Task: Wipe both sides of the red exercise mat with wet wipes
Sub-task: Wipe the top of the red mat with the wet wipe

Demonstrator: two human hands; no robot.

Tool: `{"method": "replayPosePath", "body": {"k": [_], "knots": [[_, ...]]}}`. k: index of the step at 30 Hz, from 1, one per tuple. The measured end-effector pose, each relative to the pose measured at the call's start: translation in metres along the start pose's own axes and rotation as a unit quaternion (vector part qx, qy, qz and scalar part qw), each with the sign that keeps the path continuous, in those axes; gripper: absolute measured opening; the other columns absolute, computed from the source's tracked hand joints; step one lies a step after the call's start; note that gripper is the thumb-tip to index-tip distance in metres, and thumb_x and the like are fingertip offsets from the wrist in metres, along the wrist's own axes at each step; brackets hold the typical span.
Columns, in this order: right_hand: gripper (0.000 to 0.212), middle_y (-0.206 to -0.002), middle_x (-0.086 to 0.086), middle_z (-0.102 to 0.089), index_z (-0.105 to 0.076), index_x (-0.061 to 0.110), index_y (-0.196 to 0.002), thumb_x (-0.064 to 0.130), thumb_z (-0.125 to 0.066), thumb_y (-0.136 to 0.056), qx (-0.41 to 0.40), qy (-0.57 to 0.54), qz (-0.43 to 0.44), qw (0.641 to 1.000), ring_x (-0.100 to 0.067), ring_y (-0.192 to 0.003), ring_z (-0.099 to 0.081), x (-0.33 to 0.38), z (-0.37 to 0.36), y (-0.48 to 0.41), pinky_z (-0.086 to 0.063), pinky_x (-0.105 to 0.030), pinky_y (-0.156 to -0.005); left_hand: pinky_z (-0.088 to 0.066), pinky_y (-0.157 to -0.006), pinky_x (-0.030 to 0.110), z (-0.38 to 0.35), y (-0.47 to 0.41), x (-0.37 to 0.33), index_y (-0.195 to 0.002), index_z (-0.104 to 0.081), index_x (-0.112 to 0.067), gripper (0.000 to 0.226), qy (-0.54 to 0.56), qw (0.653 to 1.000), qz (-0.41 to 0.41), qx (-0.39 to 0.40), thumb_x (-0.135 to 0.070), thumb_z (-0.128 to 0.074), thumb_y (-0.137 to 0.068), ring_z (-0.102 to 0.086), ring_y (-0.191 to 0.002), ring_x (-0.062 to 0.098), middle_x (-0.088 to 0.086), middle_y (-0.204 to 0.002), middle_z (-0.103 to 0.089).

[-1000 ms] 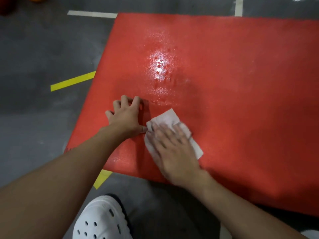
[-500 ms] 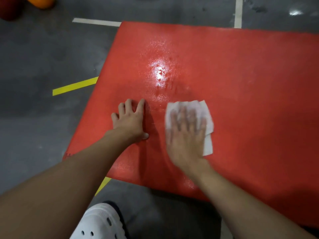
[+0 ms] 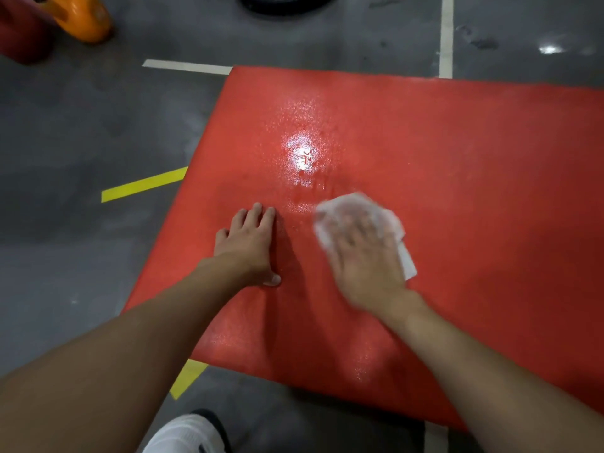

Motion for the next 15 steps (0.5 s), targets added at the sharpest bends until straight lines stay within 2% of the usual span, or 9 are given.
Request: {"method": "replayPosePath", "body": {"k": [2,3,4,6,8,9,12,13,15], "knots": [[0.059,-0.166,-0.005,-0.012,-0.016,0.021,-0.158,0.041,-0.019,-0.102,-0.017,-0.017,-0.147,0.989,-0.027,-0.153,-0.001,-0.022,0.001,-0.006,0.002,-0.054,-0.12,-0.023,-0.113,0.054,0.002,-0.004,0.0,-0.155,0.0,-0.027,0.138,0.011,1.0,0.004,0.021,-0.05,-0.09,-0.053,0.0,-0.15,0.026,-0.003,-0.163,0.004],[0.062,-0.166,-0.008,-0.007,-0.014,0.019,-0.158,0.041,-0.02,-0.101,-0.018,-0.018,-0.167,0.986,-0.03,-0.153,0.0,-0.013,-0.001,-0.006,0.002,-0.057,-0.119,-0.026,-0.111,0.054,0.005,-0.006,0.0,-0.154,-0.006,-0.028,0.136,0.022,0.999,0.009,0.029,-0.051,-0.091,-0.051,-0.006,-0.148,0.027,-0.004,-0.162,-0.001],[0.063,-0.166,-0.009,-0.006,-0.015,0.018,-0.158,0.042,-0.02,-0.1,-0.019,-0.025,-0.144,0.989,-0.032,-0.153,-0.001,0.004,-0.002,-0.006,0.001,-0.059,-0.119,-0.031,-0.108,0.054,0.009,-0.008,0.0,-0.152,-0.014,-0.029,0.129,0.035,0.999,0.013,0.032,-0.053,-0.09,-0.05,-0.014,-0.145,0.029,-0.002,-0.16,-0.01],[0.062,-0.165,-0.008,-0.012,-0.024,0.021,-0.157,0.044,-0.023,-0.099,-0.018,-0.016,-0.022,0.999,-0.031,-0.152,-0.009,0.031,-0.003,-0.002,-0.004,-0.058,-0.119,-0.04,-0.1,0.054,0.019,-0.013,0.001,-0.14,-0.034,-0.028,0.107,0.065,0.998,0.019,0.018,-0.056,-0.089,-0.052,-0.029,-0.133,0.032,0.0,-0.145,-0.03],[0.057,-0.164,-0.004,-0.02,-0.026,0.027,-0.156,0.045,-0.026,-0.102,-0.011,-0.009,0.043,0.999,-0.027,-0.152,-0.015,0.013,0.001,-0.009,-0.006,-0.054,-0.121,-0.041,-0.091,0.052,0.026,-0.014,0.003,-0.125,-0.042,-0.027,0.089,0.081,0.996,0.028,-0.007,-0.055,-0.088,-0.054,-0.034,-0.124,0.031,0.0,-0.129,-0.037],[0.056,-0.164,-0.003,-0.021,-0.022,0.028,-0.157,0.044,-0.026,-0.103,-0.012,-0.016,0.013,1.0,-0.026,-0.152,-0.014,-0.005,0.004,-0.015,-0.004,-0.053,-0.121,-0.041,-0.088,0.051,0.027,-0.014,0.001,-0.122,-0.042,-0.027,0.086,0.08,0.996,0.033,-0.017,-0.054,-0.088,-0.055,-0.035,-0.122,0.031,0.0,-0.126,-0.037],[0.06,-0.166,-0.007,-0.008,-0.013,0.021,-0.158,0.042,-0.02,-0.102,-0.021,-0.01,-0.182,0.983,-0.029,-0.153,-0.002,-0.035,0.002,-0.022,0.003,-0.056,-0.119,-0.039,-0.087,0.051,0.025,-0.016,-0.007,-0.124,-0.035,-0.024,0.09,0.042,0.997,0.047,-0.046,-0.047,-0.089,-0.057,-0.032,-0.122,0.031,0.003,-0.127,-0.034],[0.061,-0.166,-0.008,-0.007,-0.014,0.019,-0.158,0.042,-0.02,-0.101,-0.022,-0.011,-0.177,0.984,-0.031,-0.153,-0.002,-0.021,-0.001,-0.022,0.003,-0.059,-0.119,-0.038,-0.089,0.052,0.024,-0.017,-0.01,-0.127,-0.032,-0.024,0.093,0.032,0.997,0.049,-0.051,-0.044,-0.09,-0.057,-0.031,-0.122,0.032,0.005,-0.129,-0.032],[0.061,-0.165,-0.007,-0.014,-0.024,0.022,-0.156,0.044,-0.022,-0.099,-0.023,-0.018,-0.064,0.998,-0.031,-0.152,-0.01,0.016,-0.004,-0.017,-0.004,-0.061,-0.118,-0.034,-0.097,0.053,0.024,-0.021,-0.011,-0.138,-0.024,-0.028,0.106,0.019,0.998,0.043,-0.048,-0.043,-0.09,-0.055,-0.028,-0.129,0.033,0.008,-0.138,-0.027]]}}
Point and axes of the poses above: each hand's wrist, its own y-axis away from the middle knuckle, its own z-axis out of the back of the hand, x = y × z, the point moved 6 cm from there along -y, towards the middle knuckle
